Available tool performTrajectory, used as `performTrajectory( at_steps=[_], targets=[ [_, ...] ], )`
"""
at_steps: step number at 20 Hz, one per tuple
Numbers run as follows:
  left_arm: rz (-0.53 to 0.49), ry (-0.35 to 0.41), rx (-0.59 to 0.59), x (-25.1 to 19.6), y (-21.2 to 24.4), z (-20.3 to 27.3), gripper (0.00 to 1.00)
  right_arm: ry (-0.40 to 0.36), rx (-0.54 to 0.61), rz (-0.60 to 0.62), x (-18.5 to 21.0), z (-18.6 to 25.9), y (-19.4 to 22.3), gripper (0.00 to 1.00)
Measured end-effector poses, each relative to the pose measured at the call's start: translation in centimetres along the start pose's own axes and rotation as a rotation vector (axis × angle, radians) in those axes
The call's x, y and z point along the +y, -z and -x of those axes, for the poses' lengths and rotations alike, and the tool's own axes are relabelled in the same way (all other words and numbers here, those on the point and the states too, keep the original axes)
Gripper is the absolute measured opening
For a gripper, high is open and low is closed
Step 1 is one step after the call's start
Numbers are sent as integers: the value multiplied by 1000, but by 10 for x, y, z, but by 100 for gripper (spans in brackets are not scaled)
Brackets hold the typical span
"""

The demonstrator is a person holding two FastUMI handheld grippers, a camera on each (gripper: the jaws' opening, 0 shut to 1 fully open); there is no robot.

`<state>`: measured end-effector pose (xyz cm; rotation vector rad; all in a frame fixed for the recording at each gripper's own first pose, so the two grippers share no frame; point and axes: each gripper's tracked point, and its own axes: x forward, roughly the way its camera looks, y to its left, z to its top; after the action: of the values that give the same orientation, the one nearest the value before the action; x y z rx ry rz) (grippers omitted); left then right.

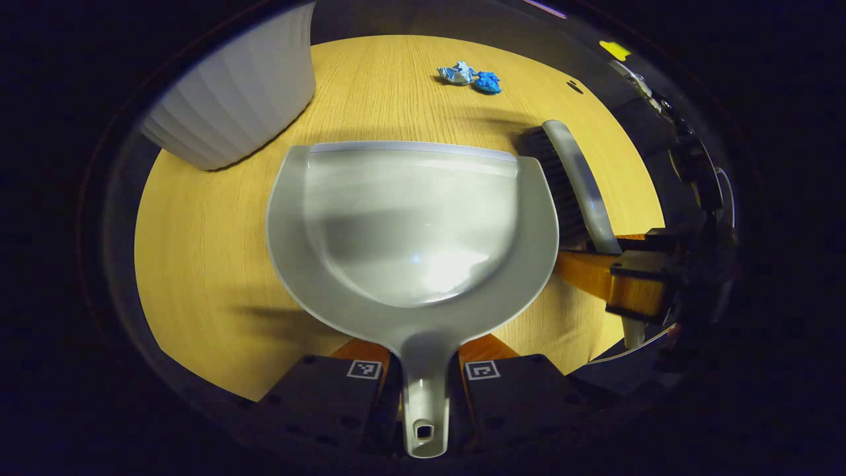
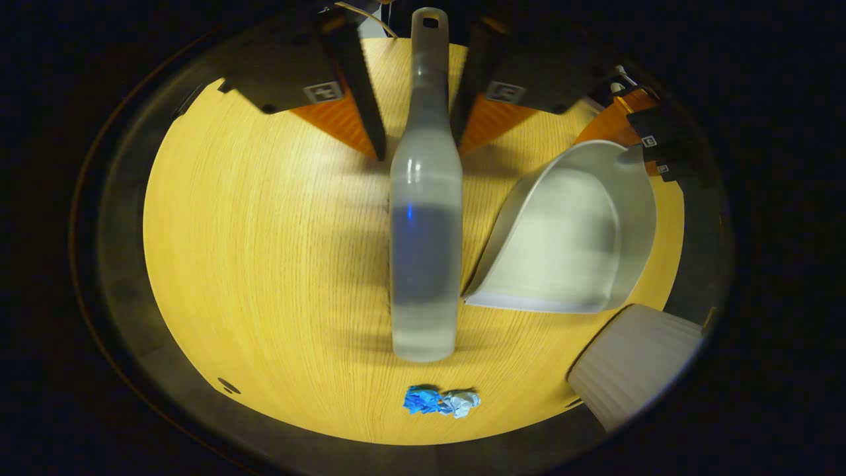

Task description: Pick up the small broom and dustpan from the desktop, sweep the trash into the dustpan with the broom, and then empty the trash into the garbage bin.

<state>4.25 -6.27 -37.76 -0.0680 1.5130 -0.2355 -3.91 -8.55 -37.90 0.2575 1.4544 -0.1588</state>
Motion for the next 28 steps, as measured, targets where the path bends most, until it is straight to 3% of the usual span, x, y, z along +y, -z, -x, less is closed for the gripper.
performTrajectory(
  at_steps=[1, 2, 3, 5, 7, 8, 10, 13, 15, 19, 23, 28],
  targets=[
    [-3, 0, -4, 0, 0, 1, 30, -6, 15, 0, -1, 0, -1, 34],
    [-7, -4, -7, 0, 1, 1, 30, -34, 14, -4, 0, -1, -2, 44],
    [-15, -10, -7, 0, 1, 1, 30, -58, 26, -19, 1, 6, -2, 31],
    [-38, -17, -4, 0, 1, 0, 30, -99, 33, -35, -1, 8, -7, 32],
    [-61, -9, 0, 1, 3, 2, 30, -106, 14, -16, -10, 0, -17, 19],
    [-74, 4, -1, 1, 3, 2, 30, -103, 14, 0, -15, 2, -21, 27],
    [-119, 8, 12, 8, 5, 3, 30, -59, -9, 56, -38, 8, -39, 27],
    [-230, -44, 45, 26, 5, 6, 29, 21, -78, 129, -74, 22, -91, 28],
    [-249, -54, 70, 32, 0, 6, 29, 43, -114, 158, -86, 26, -125, 27],
    [-310, -88, 108, 42, -10, 12, 30, 159, -133, 349, -112, 18, -196, 27],
    [-335, -106, 128, 49, -17, 19, 30, 212, -115, 557, -106, -2, -251, 27],
    [-360, -124, 123, 52, -19, 19, 30, 261, -79, 796, -83, -23, -272, 27]
  ],
)
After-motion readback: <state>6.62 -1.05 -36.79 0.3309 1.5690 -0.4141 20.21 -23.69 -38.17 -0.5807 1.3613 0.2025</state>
